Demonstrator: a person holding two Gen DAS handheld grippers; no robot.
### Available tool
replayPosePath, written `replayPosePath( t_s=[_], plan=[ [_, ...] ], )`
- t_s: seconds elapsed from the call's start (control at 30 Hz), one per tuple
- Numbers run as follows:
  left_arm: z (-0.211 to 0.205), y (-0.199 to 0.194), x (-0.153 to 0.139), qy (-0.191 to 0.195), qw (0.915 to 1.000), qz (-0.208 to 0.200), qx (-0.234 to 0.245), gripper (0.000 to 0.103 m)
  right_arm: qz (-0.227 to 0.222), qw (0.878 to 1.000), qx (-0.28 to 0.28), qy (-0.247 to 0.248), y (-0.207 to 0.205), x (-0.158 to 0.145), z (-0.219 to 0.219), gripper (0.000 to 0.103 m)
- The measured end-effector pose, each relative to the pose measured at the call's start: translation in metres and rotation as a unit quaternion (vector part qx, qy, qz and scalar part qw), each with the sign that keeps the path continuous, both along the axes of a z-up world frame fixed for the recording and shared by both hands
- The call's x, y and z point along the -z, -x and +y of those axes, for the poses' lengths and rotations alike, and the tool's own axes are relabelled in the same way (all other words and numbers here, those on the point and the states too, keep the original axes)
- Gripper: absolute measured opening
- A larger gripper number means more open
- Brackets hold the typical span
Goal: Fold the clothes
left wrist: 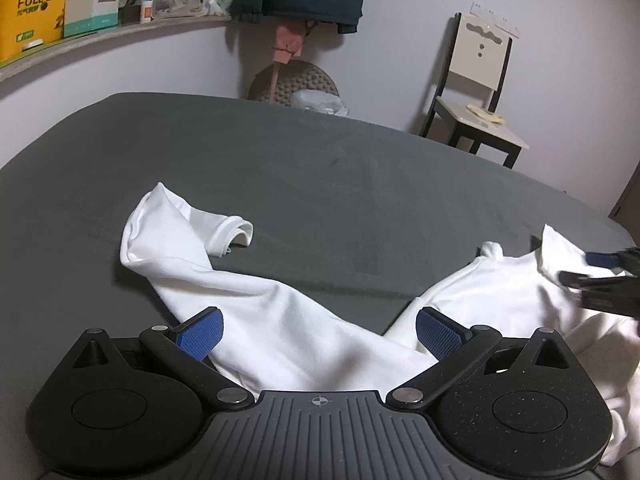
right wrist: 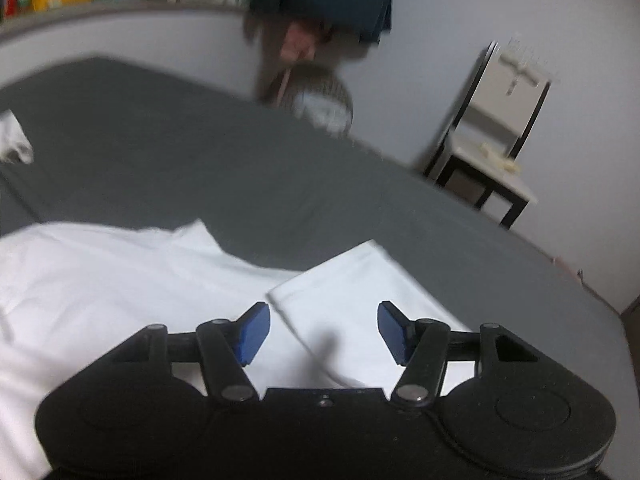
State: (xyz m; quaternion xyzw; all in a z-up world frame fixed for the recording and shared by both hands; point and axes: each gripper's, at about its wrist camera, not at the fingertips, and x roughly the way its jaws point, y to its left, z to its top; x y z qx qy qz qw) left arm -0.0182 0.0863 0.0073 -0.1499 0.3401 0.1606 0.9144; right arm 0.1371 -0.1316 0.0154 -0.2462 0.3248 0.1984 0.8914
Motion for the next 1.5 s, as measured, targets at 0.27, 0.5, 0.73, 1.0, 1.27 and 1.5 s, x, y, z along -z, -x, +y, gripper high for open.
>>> replayPosePath(
  t_s=[0.27, 0.5, 0.73, 1.0, 1.27, 1.5],
  plan=[
    [0.007, -0.004, 0.007, 0.019, 0.9998, 0.005, -0.008, 0.103, 0.049, 0.99, 0.068, -0.114, -0.013, -0.001, -0.031, 0.004],
    [0.01, 0.004, -0.004, 0.037, 0.9991, -0.018, -0.012, 0.103, -0.027, 0.948, 0.223, -0.223, -0.009, -0.068, -0.17, 0.003],
    [0.011, 0.01, -0.01, 0.061, 0.9974, -0.031, -0.022, 0.103, -0.062, 0.887, 0.41, -0.201, 0.014, -0.1, -0.325, 0.006],
    [-0.004, 0.006, -0.009, 0.037, 0.9991, -0.02, 0.001, 0.103, 0.058, 0.923, 0.259, -0.28, 0.018, -0.058, -0.244, 0.042],
    [-0.002, 0.004, -0.002, 0.032, 0.9994, -0.012, -0.001, 0.103, 0.124, 0.934, 0.194, -0.275, -0.024, -0.02, -0.122, 0.044],
    [0.001, -0.004, 0.006, 0.035, 0.9994, -0.001, 0.005, 0.103, 0.137, 0.925, 0.249, -0.251, -0.034, -0.001, -0.107, 0.004]
  ],
)
